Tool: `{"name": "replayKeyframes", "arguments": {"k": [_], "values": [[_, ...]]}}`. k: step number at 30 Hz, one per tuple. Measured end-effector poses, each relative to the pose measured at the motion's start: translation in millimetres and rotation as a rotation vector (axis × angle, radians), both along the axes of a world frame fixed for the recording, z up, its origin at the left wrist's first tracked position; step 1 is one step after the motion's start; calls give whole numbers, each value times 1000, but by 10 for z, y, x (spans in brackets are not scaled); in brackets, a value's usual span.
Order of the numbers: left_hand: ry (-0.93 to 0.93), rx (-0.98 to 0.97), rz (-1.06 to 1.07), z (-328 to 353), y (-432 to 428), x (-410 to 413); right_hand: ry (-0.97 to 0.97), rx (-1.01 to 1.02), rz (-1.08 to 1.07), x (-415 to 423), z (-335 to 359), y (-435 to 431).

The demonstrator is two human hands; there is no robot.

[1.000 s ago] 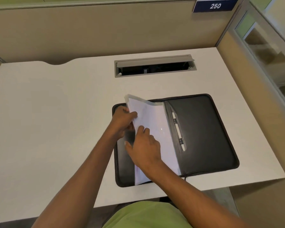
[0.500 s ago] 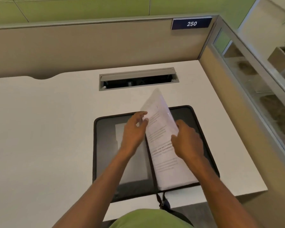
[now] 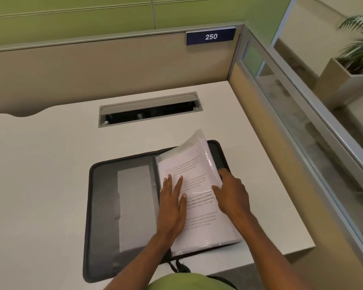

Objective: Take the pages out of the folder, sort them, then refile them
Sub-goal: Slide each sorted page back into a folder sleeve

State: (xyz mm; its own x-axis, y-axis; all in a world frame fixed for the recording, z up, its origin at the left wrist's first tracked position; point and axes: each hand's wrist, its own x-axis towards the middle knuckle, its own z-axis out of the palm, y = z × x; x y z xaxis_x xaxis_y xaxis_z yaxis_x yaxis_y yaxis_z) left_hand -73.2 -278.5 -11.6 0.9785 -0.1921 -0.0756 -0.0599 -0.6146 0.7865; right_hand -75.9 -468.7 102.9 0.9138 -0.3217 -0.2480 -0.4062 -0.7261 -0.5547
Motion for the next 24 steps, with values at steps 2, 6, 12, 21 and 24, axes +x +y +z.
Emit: {"name": "replayKeyframes", "arguments": {"k": [2, 6, 12, 21, 24], "values": [[-23, 51, -14, -77, -37, 3, -2, 4, 11, 3, -78, -63], [-43, 138, -47, -218, -118, 13, 2, 7, 31, 12, -235, -149], [-88, 330, -87, -322, -208, 0, 9, 21, 35, -9, -549, -272], [-90, 525, -59, -342, -308, -8, -55, -14, -20, -33, -968, -337], [-87, 547, -60, -330, -312, -9, -90, -226, 77, -63, -1052, -369]]}}
